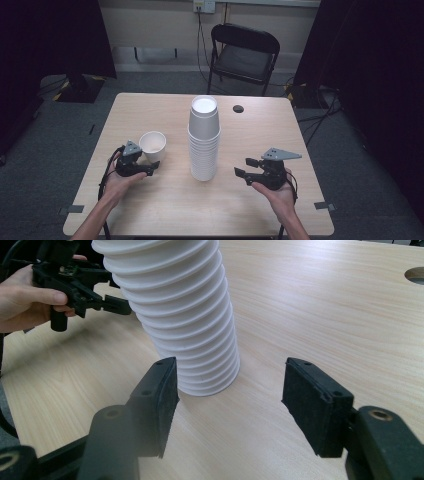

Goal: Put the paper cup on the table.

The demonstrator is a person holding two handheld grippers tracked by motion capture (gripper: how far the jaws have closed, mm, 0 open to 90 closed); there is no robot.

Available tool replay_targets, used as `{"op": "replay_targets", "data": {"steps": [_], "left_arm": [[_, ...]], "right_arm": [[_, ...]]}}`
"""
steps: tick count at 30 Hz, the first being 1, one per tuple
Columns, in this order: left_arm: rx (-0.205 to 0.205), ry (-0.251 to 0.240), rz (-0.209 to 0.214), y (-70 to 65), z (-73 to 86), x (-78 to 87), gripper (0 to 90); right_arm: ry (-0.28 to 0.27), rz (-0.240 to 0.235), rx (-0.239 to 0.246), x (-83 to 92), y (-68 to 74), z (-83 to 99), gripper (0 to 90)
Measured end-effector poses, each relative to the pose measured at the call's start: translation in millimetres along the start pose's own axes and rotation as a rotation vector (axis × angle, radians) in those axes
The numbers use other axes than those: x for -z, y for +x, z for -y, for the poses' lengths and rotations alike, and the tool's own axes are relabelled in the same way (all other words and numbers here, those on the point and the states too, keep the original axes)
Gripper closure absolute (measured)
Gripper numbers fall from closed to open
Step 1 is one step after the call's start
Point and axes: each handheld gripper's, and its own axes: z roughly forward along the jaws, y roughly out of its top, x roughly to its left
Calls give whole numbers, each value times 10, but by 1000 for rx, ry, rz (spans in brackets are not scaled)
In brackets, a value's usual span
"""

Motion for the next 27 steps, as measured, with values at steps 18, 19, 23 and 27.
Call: {"op": "replay_targets", "data": {"steps": [18,19,23,27], "left_arm": [[79,-27,58,-240,-2,546,183],[74,-26,62,-269,16,568,183],[50,-1,73,-353,65,631,183],[18,-23,86,-496,57,790,190]], "right_arm": [[12,16,-14,-14,-47,36,387],[10,17,-16,-12,-48,38,387],[3,23,-9,10,-50,30,387],[-11,29,-23,25,-93,56,381]]}}
